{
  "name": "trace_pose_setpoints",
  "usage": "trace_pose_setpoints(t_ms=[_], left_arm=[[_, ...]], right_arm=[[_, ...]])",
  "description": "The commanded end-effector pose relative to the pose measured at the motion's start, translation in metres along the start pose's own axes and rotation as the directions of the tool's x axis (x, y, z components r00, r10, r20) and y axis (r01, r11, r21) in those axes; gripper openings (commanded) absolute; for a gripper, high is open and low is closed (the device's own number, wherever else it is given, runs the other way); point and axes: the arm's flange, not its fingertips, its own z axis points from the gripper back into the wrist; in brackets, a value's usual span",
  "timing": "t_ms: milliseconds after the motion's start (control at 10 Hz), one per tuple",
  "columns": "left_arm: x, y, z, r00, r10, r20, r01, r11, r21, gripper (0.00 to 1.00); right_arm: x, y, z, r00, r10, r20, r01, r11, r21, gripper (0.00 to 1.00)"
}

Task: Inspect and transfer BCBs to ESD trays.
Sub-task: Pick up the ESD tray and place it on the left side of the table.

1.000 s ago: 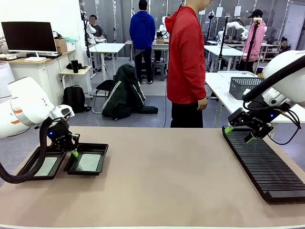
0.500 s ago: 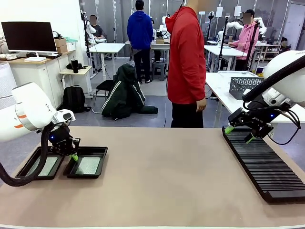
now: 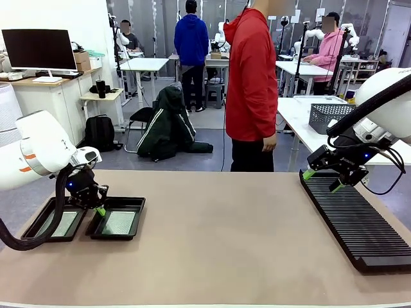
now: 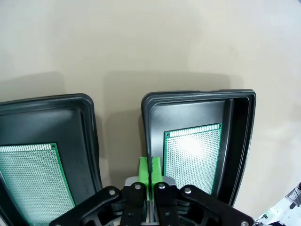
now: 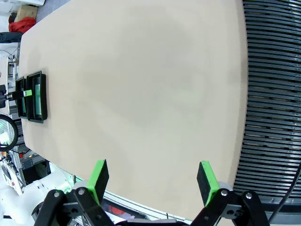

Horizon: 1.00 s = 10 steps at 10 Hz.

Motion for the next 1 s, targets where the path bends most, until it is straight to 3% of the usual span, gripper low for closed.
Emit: trace_pose_setpoints(t_ms=[0,300,400,500,600,700,800,900], left_arm=[[0.0,0.0,0.003,1.0,-0.001,0.005,0.001,1.0,0.0,0.03],[0.0,0.0,0.0,1.0,0.0,0.0,0.0,1.0,0.0,0.03],[0.0,0.001,0.001,1.0,0.013,-0.005,-0.013,1.0,0.009,0.2],[-0.001,0.001,0.002,1.0,0.015,-0.011,-0.014,1.0,0.018,0.21],[-0.001,0.001,0.003,1.0,0.017,-0.016,-0.017,0.999,0.027,0.38],[-0.001,0.0,0.004,1.0,0.014,-0.015,-0.014,0.999,0.03,0.22],[-0.002,-0.001,0.007,1.0,0.016,-0.011,-0.015,0.999,0.033,0.56],[-0.003,-0.003,0.011,1.0,0.013,-0.008,-0.013,0.999,0.043,0.4]], right_arm=[[0.0,0.002,0.001,1.0,-0.021,0.0,0.021,1.0,-0.009,1.0],[0.0,0.002,0.001,1.0,-0.021,0.0,0.021,1.0,-0.009,1.0],[0.0,0.002,0.001,1.0,-0.021,0.0,0.021,1.0,-0.009,1.0],[0.0,0.002,0.001,1.0,-0.021,0.0,0.021,1.0,-0.009,1.0],[0.0,0.002,0.001,1.0,-0.021,0.0,0.021,1.0,-0.009,1.0],[0.0,0.002,0.001,1.0,-0.021,0.0,0.021,1.0,-0.009,1.0],[0.0,0.002,0.001,1.0,-0.021,0.0,0.021,1.0,-0.009,1.0],[0.0,0.002,0.001,1.0,-0.021,0.0,0.021,1.0,-0.009,1.0]])
